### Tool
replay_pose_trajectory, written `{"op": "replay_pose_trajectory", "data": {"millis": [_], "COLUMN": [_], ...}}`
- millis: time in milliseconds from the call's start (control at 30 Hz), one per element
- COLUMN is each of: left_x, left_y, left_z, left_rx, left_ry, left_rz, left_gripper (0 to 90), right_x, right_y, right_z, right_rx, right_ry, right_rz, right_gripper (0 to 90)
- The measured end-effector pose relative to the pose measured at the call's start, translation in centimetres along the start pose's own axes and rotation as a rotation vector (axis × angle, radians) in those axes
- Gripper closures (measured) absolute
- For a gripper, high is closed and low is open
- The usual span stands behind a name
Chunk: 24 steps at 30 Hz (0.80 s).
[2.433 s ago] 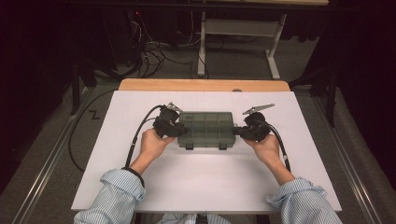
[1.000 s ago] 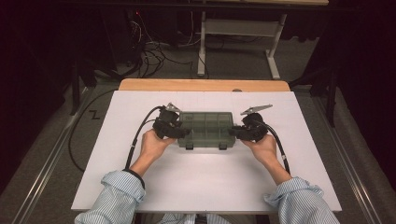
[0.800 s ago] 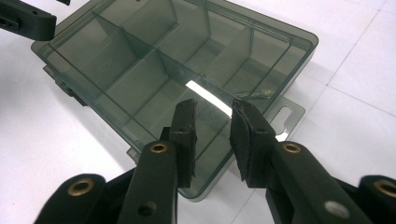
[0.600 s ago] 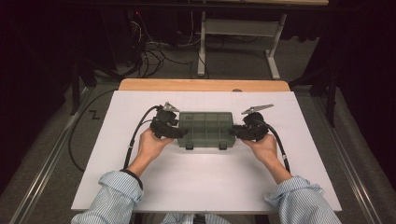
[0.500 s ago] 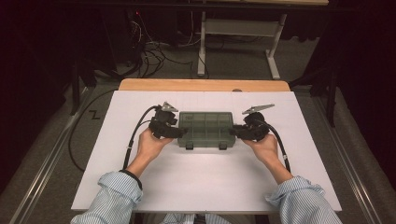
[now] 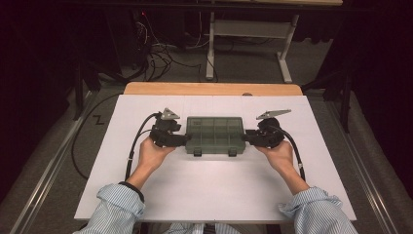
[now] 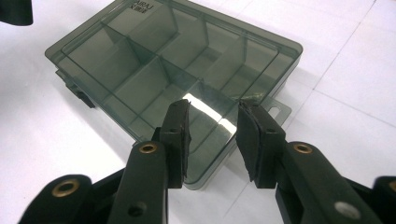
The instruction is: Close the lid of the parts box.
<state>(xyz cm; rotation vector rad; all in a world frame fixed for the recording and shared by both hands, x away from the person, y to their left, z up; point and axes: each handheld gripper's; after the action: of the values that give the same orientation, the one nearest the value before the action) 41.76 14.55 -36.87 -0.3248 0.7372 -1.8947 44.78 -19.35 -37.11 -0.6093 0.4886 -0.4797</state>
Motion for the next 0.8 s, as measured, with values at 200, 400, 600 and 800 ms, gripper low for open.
{"op": "replay_pose_trajectory", "data": {"millis": [200, 400, 600, 800], "left_x": [0.0, 0.0, -0.3, -0.5], "left_y": [-0.6, -1.3, -1.8, -2.2], "left_z": [-0.2, -0.5, -0.8, -1.1], "left_rx": [0.029, 0.053, 0.07, 0.081], "left_ry": [-0.005, 0.005, -0.004, -0.003], "left_rz": [0.002, 0.013, 0.016, 0.016], "left_gripper": [40.7, 40.6, 40.5, 40.1], "right_x": [-0.3, -0.5, -0.5, -0.4], "right_y": [-0.4, -0.4, -0.7, -1.1], "right_z": [-0.1, -0.3, -0.5, -0.7], "right_rx": [0.012, 0.014, 0.02, 0.032], "right_ry": [-0.007, -0.015, -0.01, 0.0], "right_rz": [0.002, 0.004, 0.003, 0.001], "right_gripper": [65.5, 64.4, 62.9, 61.7]}}
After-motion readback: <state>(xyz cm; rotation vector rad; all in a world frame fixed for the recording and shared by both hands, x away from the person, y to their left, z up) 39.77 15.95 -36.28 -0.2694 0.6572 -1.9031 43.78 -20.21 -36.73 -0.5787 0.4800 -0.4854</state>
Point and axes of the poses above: each handheld gripper's, and its own axes: y roughly forward along the jaws, z roughly out of its top, x roughly to its right, and after that the axes turned 15 degrees about z, right-handed
